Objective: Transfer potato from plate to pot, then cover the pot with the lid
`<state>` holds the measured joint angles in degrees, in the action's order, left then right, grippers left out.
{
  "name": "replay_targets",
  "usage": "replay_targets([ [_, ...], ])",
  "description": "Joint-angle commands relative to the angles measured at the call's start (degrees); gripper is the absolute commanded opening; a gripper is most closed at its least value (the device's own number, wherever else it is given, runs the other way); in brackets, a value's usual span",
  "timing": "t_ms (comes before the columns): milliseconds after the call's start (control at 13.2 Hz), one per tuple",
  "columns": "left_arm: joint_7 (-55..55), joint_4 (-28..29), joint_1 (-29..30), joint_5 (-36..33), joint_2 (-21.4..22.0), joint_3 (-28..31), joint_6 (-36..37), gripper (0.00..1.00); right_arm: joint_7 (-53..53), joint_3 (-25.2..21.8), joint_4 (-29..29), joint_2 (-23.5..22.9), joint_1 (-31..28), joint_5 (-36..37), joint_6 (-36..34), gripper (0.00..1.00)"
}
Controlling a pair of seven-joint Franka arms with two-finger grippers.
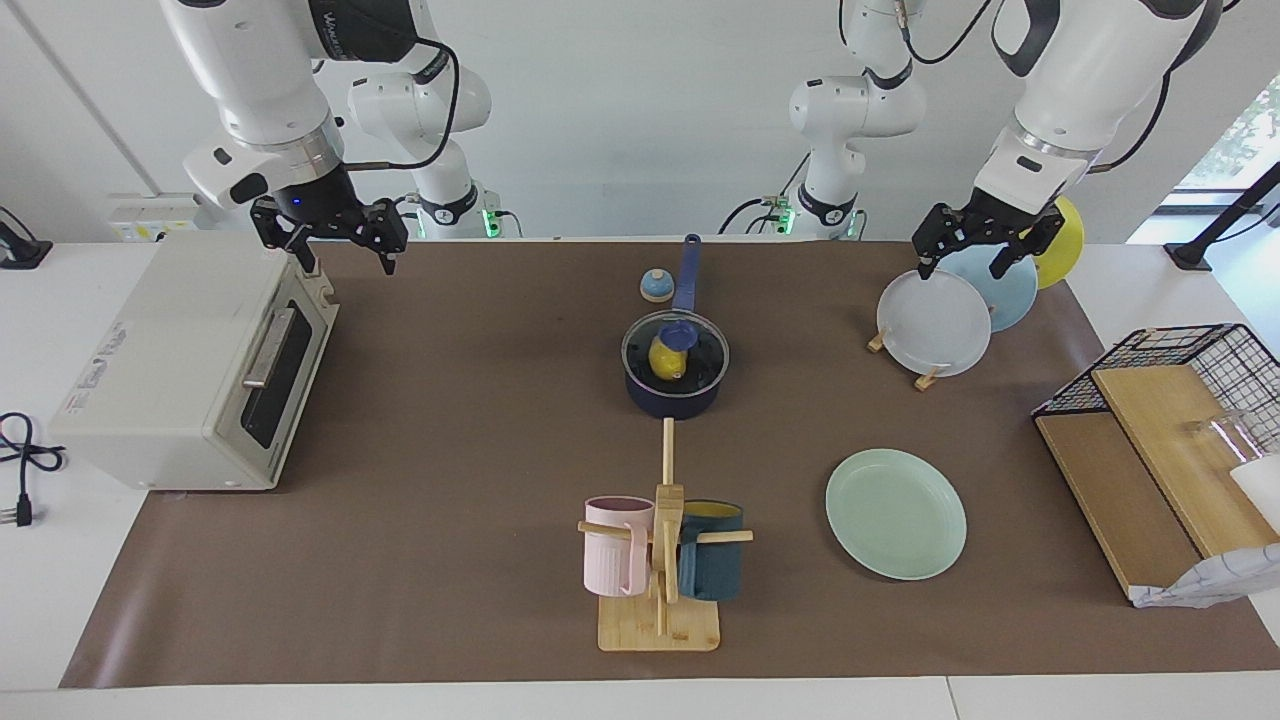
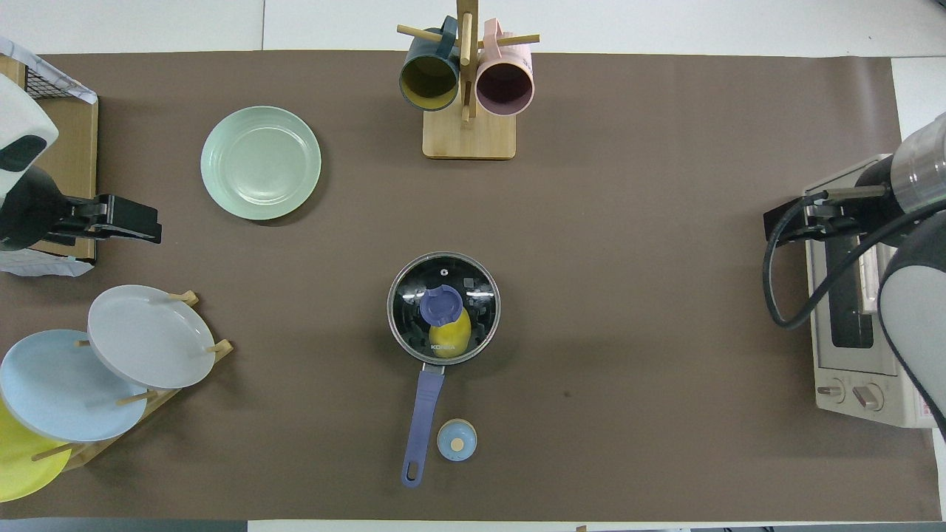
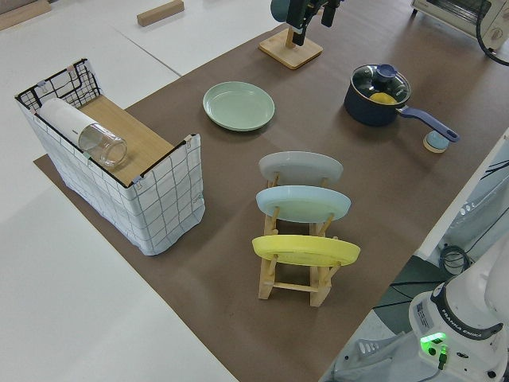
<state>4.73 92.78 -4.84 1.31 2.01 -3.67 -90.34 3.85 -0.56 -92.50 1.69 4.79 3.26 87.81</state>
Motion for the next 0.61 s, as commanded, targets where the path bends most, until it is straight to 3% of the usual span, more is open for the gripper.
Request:
replay_targets([
  [0, 0.0, 1.5, 0.7, 0.3, 1.4, -0.3, -0.4, 1.0, -2.0, 0.6, -2.3, 1.0, -1.8, -0.6, 1.8, 1.0],
  [531, 0.0, 1.5, 0.8, 0.3, 1.4, -0.3, -0.3, 1.0, -2.0, 0.4, 0.3, -1.3, -2.5, -1.1, -1.0, 1.0],
])
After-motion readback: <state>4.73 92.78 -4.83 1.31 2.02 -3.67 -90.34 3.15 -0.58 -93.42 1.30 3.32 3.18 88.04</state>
